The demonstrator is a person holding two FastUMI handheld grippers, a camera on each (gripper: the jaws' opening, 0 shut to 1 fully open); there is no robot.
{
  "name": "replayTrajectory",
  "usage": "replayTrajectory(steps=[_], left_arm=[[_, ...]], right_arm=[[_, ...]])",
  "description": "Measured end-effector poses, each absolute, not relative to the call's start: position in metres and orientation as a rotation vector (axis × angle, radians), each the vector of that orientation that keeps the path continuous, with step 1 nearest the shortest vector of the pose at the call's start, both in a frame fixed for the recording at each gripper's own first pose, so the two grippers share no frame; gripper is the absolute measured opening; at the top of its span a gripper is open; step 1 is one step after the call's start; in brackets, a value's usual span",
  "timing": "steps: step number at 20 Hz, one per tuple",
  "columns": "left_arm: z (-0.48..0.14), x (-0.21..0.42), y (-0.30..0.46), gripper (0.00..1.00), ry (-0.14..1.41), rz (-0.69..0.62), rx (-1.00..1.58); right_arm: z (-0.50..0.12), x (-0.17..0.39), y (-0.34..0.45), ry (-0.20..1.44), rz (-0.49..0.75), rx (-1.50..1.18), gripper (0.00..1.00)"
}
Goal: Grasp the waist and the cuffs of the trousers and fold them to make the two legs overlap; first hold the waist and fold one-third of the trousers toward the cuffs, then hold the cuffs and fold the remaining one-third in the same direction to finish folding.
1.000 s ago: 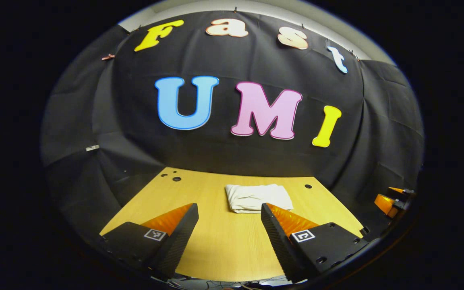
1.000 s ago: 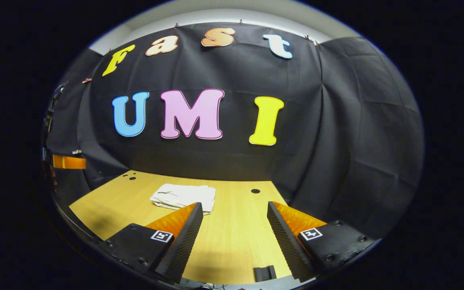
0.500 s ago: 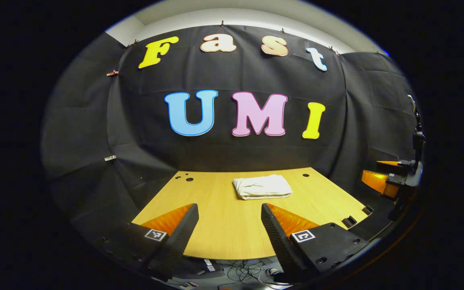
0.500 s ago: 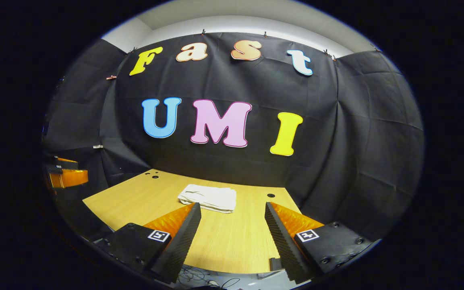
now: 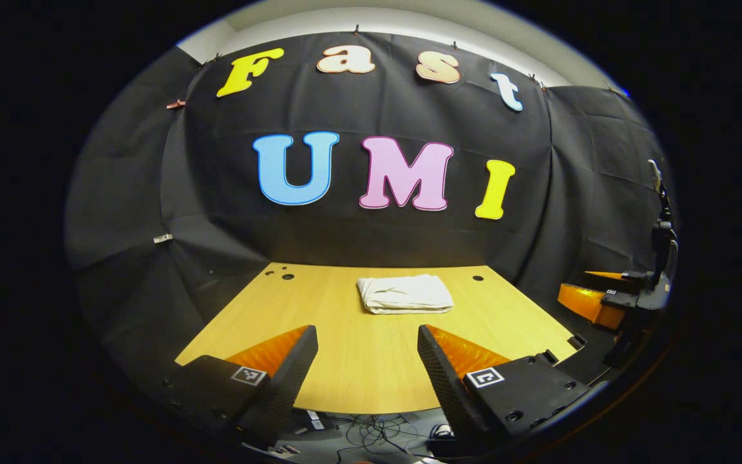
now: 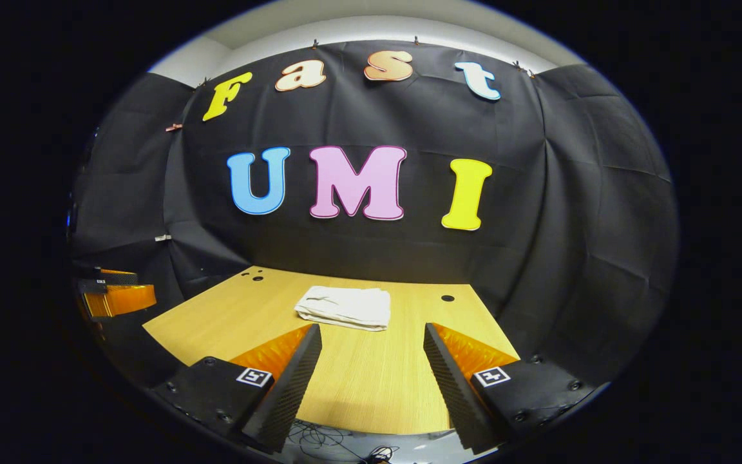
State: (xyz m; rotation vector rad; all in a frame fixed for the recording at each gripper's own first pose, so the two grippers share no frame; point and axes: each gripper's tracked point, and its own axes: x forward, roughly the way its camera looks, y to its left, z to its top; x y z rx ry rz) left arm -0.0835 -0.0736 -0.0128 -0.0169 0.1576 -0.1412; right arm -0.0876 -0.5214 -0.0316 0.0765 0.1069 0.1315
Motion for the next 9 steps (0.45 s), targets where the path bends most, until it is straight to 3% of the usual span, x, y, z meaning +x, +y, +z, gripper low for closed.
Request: replayTrajectory(steps=[9], left_arm=[[-0.011, -0.093, -0.08, 0.97, 0.151, -0.137, -0.017]], right_arm=[[-0.021, -0.088, -0.528, 0.077, 0.134, 0.095, 0.97]])
